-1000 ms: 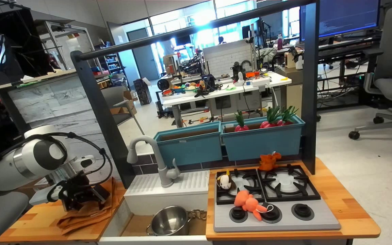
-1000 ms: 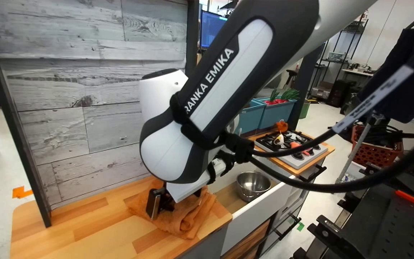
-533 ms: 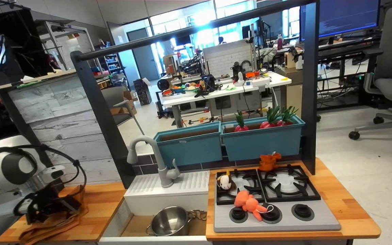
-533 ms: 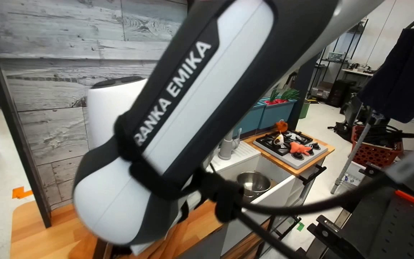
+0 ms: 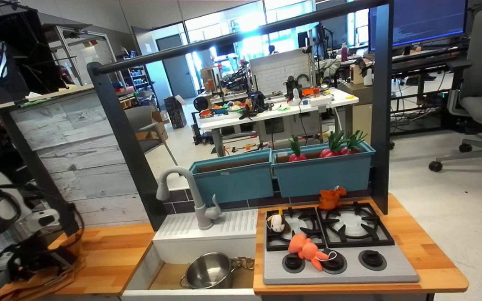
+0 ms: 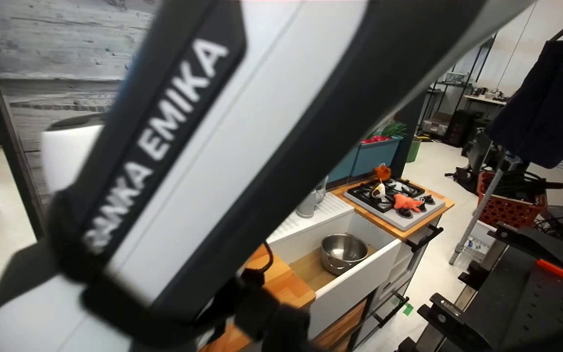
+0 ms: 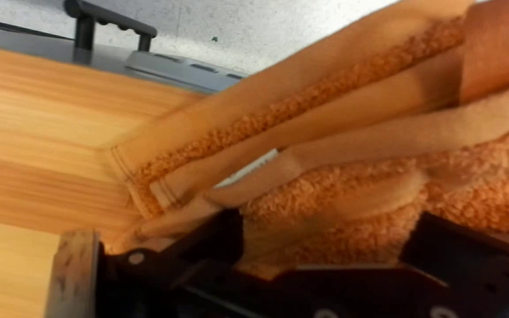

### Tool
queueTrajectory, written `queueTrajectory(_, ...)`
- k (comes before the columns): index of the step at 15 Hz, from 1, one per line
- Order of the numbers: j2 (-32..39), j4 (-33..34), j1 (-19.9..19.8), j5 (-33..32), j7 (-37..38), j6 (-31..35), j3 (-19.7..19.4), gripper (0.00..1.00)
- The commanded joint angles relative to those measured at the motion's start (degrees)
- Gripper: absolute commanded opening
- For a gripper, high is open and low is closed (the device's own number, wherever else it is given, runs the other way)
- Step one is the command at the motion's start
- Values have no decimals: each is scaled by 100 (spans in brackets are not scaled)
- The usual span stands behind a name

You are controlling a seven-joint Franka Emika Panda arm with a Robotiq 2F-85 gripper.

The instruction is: Remove all the toys from the pot and put them on the stove, then take the towel and clean the base top on the left

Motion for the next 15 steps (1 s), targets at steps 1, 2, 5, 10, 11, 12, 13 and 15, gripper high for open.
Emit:
queueTrajectory(1,-21,-147,-382,15,335,-19,-531,100)
queueTrajectory(2,-29,-173,-500,16,449,-35,-685,100)
queueTrajectory(5,116,34,-790,-9,514,-166,-921,100)
queueTrajectory(10,108,-126,-626,-90,107,-68,-360,100)
queueTrajectory(11,100,-124,-561,-69,2,-94,-188,100)
queueTrajectory(12,109,-102,-457,-61,-45,-97,-69,100)
queueTrajectory(13,162,-35,-324,-55,-58,-94,49,100)
queueTrajectory(15,275,182,-61,-38,40,-176,158,100)
